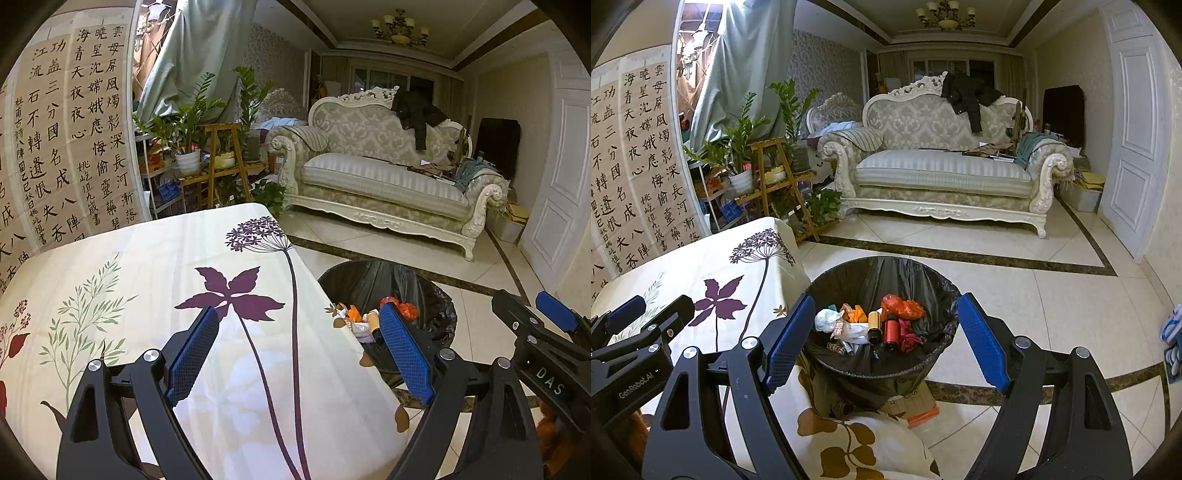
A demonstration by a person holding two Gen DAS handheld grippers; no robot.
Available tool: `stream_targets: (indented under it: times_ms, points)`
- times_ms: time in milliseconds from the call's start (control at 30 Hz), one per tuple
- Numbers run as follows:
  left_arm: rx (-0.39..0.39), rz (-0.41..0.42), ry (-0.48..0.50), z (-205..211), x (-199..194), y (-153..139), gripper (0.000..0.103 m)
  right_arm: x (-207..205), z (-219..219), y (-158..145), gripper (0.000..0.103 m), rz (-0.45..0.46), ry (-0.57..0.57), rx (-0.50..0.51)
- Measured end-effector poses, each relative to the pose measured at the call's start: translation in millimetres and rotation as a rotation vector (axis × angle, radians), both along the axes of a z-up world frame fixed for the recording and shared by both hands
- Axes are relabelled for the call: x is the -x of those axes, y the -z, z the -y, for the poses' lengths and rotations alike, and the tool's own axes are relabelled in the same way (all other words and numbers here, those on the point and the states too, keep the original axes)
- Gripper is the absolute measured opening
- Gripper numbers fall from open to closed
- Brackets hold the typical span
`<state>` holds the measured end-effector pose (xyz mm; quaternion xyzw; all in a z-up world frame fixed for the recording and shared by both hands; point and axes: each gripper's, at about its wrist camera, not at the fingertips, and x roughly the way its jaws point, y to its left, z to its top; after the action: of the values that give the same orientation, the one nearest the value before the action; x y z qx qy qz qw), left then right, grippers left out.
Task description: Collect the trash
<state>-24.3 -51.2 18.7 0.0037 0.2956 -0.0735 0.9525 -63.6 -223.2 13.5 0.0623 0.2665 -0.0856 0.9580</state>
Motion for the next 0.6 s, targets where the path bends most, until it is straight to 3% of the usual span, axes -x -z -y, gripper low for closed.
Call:
stream_targets:
  times_ms: [600]
  points:
    - [0.003, -0.004, 0.001, -0.4, -1.0, 0.3, 0.086, -0.1, 0.0, 0.0, 0.078, -0.001, 0.000, 0.000]
